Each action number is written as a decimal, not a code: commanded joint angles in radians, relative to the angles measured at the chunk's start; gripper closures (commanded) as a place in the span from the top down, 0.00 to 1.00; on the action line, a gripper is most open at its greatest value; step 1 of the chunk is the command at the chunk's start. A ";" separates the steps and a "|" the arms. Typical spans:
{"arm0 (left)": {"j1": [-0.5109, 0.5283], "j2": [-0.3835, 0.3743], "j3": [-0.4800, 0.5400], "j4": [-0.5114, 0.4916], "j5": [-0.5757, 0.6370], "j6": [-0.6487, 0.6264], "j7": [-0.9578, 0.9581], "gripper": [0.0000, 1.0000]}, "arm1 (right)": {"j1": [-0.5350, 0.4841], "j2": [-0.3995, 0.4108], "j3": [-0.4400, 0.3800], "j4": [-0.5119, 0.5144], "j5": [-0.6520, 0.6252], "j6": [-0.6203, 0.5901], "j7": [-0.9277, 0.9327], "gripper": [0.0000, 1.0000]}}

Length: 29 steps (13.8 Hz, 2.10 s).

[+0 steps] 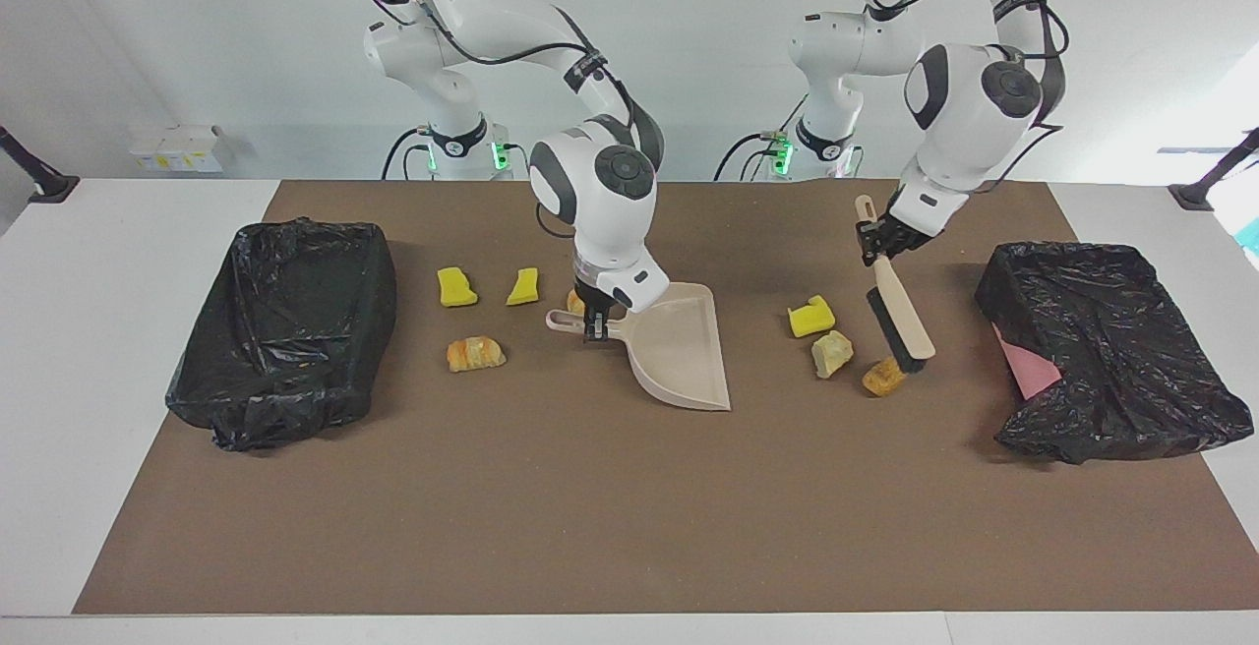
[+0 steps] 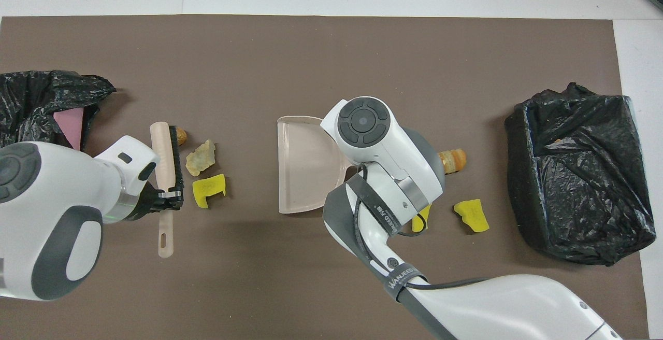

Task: Sweep and dump trash in bin
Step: 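Sweep the bread and sponge pieces toward the dustpan with the left gripper, then push the pieces into the dustpan with the brush in the left gripper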

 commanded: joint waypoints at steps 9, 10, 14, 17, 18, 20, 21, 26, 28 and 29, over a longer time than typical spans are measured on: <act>-0.071 0.157 -0.017 -0.015 0.029 0.144 -0.017 0.00 | -0.004 -0.004 0.007 -0.012 -0.023 -0.006 -0.024 0.00; -0.107 0.164 -0.017 -0.015 0.013 0.150 -0.018 0.00 | -0.004 -0.004 0.007 -0.012 -0.023 -0.006 -0.023 0.00; -0.242 0.183 -0.020 -0.008 -0.067 0.210 -0.016 0.00 | -0.004 -0.004 0.007 -0.012 -0.023 -0.006 -0.020 0.00; -0.375 0.183 -0.023 -0.002 -0.130 0.268 -0.002 0.00 | -0.002 -0.004 0.007 -0.012 -0.023 -0.006 -0.018 0.00; -0.426 0.180 -0.023 -0.002 -0.130 0.268 -0.002 0.00 | -0.004 -0.004 0.007 -0.012 -0.023 -0.006 -0.018 0.00; -0.498 0.175 -0.023 0.008 -0.141 0.264 -0.010 0.00 | -0.004 -0.004 0.007 -0.012 -0.023 -0.006 -0.018 0.00; -0.512 0.175 -0.023 0.025 -0.158 0.261 -0.014 0.00 | -0.004 -0.004 0.007 -0.010 -0.023 -0.006 -0.017 0.00; -0.453 0.109 -0.008 0.053 -0.195 0.168 -0.079 0.00 | -0.004 -0.004 0.007 -0.010 -0.023 -0.006 -0.017 0.00; -0.402 0.068 -0.008 0.051 -0.195 0.091 -0.134 0.00 | -0.004 -0.004 0.007 -0.010 -0.023 -0.006 -0.017 0.00; -0.383 0.063 -0.008 0.050 -0.193 0.043 -0.196 0.00 | -0.004 -0.004 0.007 -0.010 -0.023 -0.006 -0.017 0.00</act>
